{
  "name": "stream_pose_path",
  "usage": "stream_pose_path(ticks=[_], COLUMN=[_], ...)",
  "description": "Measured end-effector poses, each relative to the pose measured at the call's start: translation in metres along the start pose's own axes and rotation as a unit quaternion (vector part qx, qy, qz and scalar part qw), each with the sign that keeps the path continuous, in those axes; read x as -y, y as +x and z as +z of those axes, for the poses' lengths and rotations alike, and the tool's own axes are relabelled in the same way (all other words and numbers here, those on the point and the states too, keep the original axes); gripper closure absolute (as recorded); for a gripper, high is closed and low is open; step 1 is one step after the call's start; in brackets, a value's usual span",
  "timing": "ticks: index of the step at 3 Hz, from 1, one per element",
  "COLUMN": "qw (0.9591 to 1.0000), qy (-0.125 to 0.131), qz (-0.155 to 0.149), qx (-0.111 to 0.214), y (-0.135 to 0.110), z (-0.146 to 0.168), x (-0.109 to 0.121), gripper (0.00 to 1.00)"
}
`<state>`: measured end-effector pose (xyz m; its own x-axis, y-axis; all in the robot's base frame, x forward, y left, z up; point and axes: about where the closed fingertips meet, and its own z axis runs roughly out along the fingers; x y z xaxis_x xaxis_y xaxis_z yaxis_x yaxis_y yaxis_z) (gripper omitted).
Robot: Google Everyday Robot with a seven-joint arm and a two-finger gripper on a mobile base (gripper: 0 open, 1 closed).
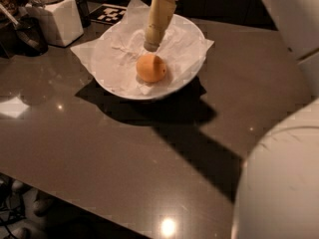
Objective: Pick orange from white bowl
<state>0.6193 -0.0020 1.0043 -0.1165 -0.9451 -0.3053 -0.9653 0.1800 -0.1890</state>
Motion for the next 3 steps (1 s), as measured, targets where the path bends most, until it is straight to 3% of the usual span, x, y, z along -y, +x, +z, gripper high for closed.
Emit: stream_pose_path(ticks=[1,2,3], qw=[0.9998,0.9990,0.9982], qy=[-0.018,-0.035,-0.048], qz=[0.012,0.029,0.036], qx=[0.000,-0.003,-0.006], y=[-0.011,-0.011,-0.012], z=[0.023,0.043,0.059], x=[0.011,0.017,0.020], gripper=[0.17,0.22,0.21])
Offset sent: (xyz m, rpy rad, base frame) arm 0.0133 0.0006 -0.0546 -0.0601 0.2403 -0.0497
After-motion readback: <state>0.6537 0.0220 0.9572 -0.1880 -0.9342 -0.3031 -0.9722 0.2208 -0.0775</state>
